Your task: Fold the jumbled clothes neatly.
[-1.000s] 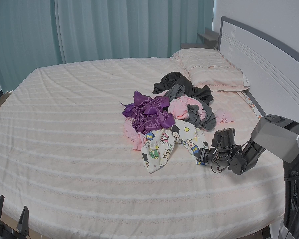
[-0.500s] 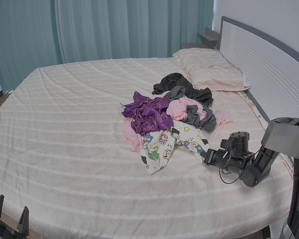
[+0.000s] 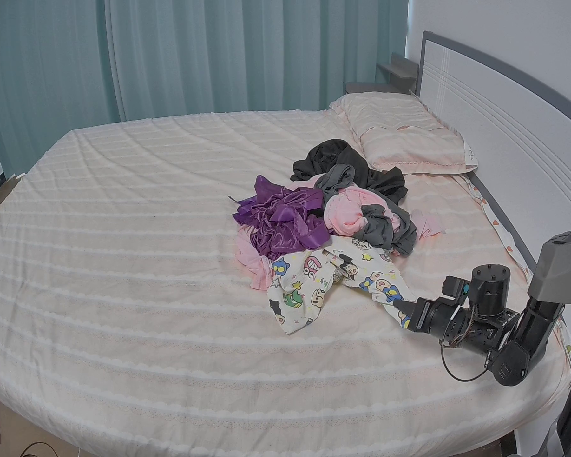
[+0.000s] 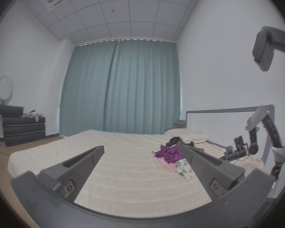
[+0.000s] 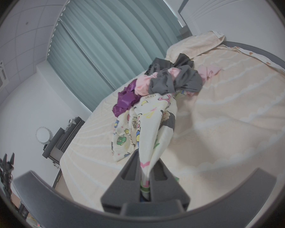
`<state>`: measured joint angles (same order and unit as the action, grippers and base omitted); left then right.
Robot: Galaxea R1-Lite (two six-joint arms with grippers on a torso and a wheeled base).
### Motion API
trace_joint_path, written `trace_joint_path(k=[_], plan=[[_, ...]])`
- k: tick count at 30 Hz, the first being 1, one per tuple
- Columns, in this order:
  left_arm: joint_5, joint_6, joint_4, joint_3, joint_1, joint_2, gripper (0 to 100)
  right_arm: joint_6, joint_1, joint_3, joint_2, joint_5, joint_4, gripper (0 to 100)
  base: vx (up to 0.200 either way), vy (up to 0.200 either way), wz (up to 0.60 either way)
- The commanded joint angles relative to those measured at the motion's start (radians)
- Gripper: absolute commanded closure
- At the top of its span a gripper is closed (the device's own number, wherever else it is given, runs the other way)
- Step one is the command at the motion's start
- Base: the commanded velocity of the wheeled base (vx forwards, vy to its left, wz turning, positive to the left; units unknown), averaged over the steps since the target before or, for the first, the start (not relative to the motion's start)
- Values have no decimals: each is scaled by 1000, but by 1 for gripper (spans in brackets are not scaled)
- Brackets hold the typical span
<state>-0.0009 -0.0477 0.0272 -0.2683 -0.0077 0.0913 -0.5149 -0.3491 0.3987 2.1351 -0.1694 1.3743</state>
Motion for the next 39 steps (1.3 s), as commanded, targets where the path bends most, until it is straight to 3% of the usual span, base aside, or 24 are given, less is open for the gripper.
trace_joint_path(k=[1, 4, 8, 10, 14, 16, 17, 20, 22, 24, 27, 34, 39], plan=[[-188, 63, -6, -140, -11, 285, 0, -5, -47, -104, -96, -15, 124, 100, 0, 0, 0], [-284, 107, -10, -131, -12, 427, 0, -4, -80, -170, -147, -29, 184, 100, 0, 0, 0], [-337, 143, -7, -120, -57, 587, 0, -4, -119, -235, -211, -33, 184, 100, 0, 0, 0], [-337, 140, 8, -121, -178, 743, 0, -4, -139, -268, -270, -33, 184, 100, 0, 0, 0], [-309, 140, 88, -126, -301, 961, 0, -5, -154, -274, -320, -35, 184, 100, 0, 0, 0], [-265, 138, 154, -131, -337, 1044, 0, -5, -162, -279, -336, -35, 184, 100, 0, 0, 0], [-191, 126, 281, -135, -382, 1159, 0, -5, -169, -291, -362, -35, 184, 100, 0, 0, 0], [-79, 20, 554, -134, -494, 1380, 0, -7, -163, -304, -411, -44, 184, 100, 0, 0, 0], [-41, -18, 619, -135, -535, 1443, 0, -7, -162, -307, -419, -53, 184, 100, 0, 0, 0], [122, -116, 812, -169, -643, 1656, 0, -5, -159, -319, -439, -71, 184, 100, 0, 0, 0], [232, -143, 938, -213, -683, 1831, 0, -5, -159, -316, -454, -75, 184, 100, 0, 0, 0], [248, -141, 1099, -284, -733, 2026, 0, -5, -139, -330, -457, -85, 184, 100, 0, 0, 0], [277, -141, 1122, -371, -742, 2102, 0, -5, -142, -317, -462, -84, 184, 100, 0, 0, 0]])
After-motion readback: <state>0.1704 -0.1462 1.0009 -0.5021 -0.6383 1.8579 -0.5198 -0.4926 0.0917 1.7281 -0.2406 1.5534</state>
